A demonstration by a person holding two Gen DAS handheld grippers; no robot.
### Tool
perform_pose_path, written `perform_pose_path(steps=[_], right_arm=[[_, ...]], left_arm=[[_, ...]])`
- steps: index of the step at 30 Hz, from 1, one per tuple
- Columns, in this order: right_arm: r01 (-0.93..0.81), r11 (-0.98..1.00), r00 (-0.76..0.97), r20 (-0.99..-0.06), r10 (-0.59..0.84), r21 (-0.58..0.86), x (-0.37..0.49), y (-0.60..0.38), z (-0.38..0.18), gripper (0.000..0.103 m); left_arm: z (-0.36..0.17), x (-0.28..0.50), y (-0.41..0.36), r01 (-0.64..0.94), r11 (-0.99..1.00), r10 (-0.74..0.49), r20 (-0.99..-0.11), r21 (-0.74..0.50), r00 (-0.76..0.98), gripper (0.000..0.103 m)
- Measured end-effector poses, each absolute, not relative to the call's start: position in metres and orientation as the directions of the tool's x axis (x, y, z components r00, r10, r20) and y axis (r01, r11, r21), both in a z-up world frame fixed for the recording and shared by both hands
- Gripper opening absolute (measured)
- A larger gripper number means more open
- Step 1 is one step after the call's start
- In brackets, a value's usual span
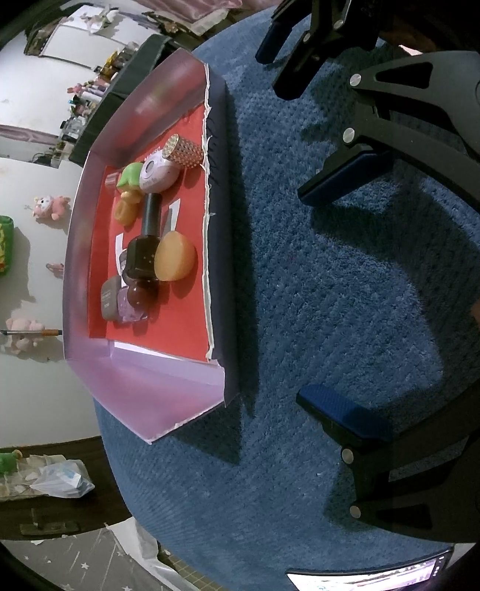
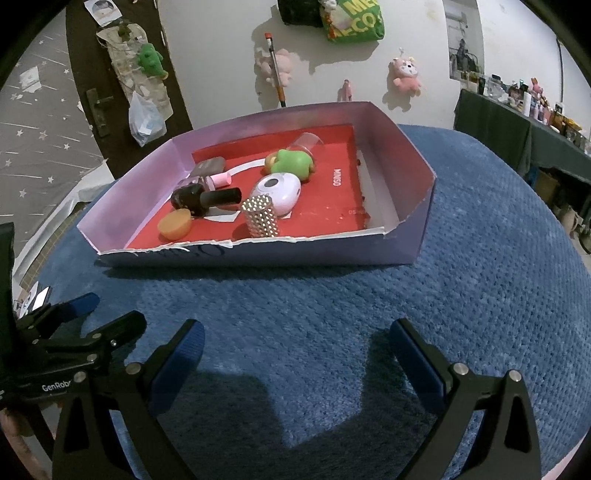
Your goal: Organize rigid objects
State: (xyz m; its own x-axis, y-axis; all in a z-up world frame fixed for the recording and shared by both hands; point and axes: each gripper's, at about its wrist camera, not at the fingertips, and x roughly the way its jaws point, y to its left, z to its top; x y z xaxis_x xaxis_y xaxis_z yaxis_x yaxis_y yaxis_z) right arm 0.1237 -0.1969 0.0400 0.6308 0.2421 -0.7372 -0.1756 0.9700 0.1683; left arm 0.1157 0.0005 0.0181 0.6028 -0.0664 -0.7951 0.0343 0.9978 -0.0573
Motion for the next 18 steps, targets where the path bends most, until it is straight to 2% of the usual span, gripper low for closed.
perform_pose_path(steps=[18], right_arm=[[-0.168, 0.972, 0.623, -0.745, 0.236, 0.167, 0.1232, -0.1965, 0.035, 0.102]], left_arm=[[0.0167, 0.1172, -0.0012, 0.037, 0.999, -0.054, -0.8, -0.039, 0.597, 0.1]])
